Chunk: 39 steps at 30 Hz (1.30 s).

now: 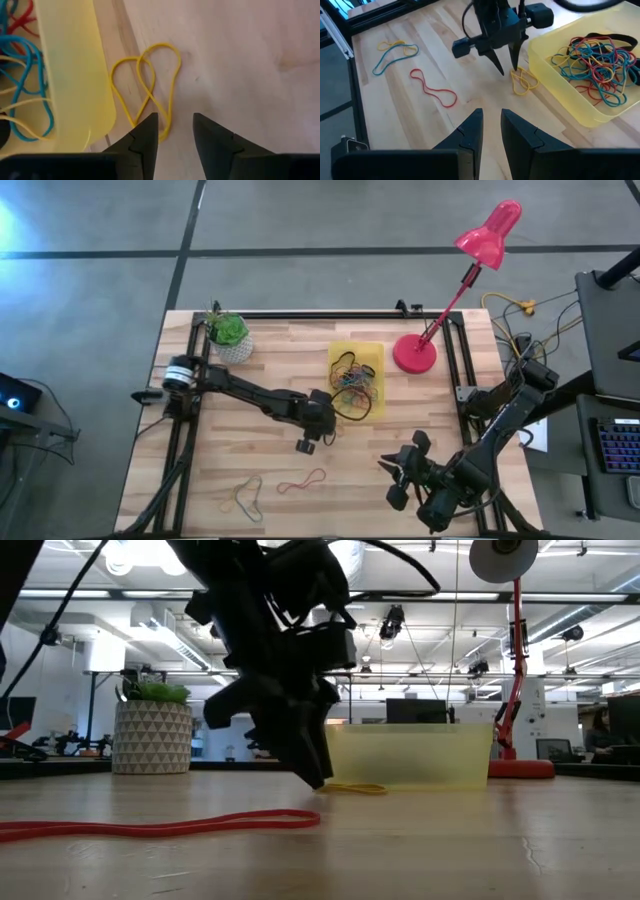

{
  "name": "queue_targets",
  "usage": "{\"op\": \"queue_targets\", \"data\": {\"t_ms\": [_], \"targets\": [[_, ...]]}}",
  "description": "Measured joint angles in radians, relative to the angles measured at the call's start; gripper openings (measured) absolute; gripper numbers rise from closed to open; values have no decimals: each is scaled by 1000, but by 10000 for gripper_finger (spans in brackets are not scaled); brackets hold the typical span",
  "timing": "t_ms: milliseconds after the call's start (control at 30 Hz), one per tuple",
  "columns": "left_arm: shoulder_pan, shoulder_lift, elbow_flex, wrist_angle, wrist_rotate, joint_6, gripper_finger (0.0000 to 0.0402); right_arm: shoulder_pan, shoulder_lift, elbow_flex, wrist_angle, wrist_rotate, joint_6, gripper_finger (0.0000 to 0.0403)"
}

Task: Pick and place rubber bands into bin
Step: Put the top yellow rubber band into the bin

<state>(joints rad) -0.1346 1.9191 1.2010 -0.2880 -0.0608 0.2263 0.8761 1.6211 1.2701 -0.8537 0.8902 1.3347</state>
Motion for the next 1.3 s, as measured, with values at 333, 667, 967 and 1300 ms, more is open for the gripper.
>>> {"op": "queue_targets", "data": {"t_ms": [333,667,967,1300], "targets": [[37,22,3,0,24,-13,107,0,0,-3,5,0,27,59],[87,34,5,-22,148,-91,107,0,0,-4,5,1,27,59],[95,39,5,-46,223,-111,107,0,0,-4,8,3,27,59],[88,38,5,-114,247,-115,36,0,0,-4,19,3,27,59]]}}
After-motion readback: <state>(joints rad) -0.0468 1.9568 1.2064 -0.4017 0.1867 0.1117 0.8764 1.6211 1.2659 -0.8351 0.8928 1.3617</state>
